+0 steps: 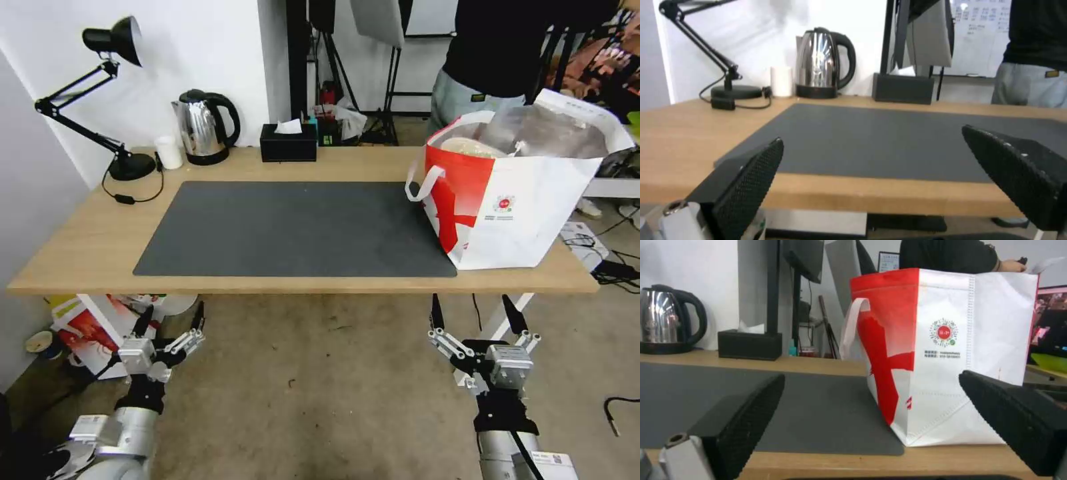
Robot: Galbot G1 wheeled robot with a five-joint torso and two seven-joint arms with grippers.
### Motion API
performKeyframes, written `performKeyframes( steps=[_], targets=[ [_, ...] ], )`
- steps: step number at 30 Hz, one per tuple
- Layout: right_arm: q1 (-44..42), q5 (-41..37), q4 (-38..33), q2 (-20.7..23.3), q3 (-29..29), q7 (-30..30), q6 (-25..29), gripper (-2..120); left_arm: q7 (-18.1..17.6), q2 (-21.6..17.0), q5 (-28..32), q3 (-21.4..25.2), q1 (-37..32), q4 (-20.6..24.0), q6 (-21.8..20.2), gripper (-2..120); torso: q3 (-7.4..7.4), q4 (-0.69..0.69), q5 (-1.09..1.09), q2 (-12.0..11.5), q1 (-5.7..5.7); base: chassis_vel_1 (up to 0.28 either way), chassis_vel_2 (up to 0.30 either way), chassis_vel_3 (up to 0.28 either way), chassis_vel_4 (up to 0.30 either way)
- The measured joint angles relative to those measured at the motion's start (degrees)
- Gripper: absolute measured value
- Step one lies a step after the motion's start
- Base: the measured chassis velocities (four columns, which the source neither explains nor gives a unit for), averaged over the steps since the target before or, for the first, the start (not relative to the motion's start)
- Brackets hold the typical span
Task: Pick up the trash from the table and place it into the takeout bag.
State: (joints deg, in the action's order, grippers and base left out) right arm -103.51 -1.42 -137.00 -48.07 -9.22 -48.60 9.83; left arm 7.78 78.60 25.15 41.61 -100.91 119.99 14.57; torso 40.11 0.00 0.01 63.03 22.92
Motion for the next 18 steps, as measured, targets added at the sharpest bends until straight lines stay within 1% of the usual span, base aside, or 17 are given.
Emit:
performKeyframes(
  steps=[12,18],
  targets=[
    [0.0,0.0,0.0,0.0,0.0,0.0,0.0,100,0.3,-0.2,-0.1,0.7,0.7,-0.4,0.6,100,0.00,0.00,-0.01,0.0,0.00,0.000,0.000,0.000,0.000],
    [0.0,0.0,0.0,0.0,0.0,0.0,0.0,100,0.9,-0.1,-0.1,0.6,0.4,0.3,0.6,100,0.00,0.00,0.00,0.0,0.00,0.000,0.000,0.000,0.000]
  ],
)
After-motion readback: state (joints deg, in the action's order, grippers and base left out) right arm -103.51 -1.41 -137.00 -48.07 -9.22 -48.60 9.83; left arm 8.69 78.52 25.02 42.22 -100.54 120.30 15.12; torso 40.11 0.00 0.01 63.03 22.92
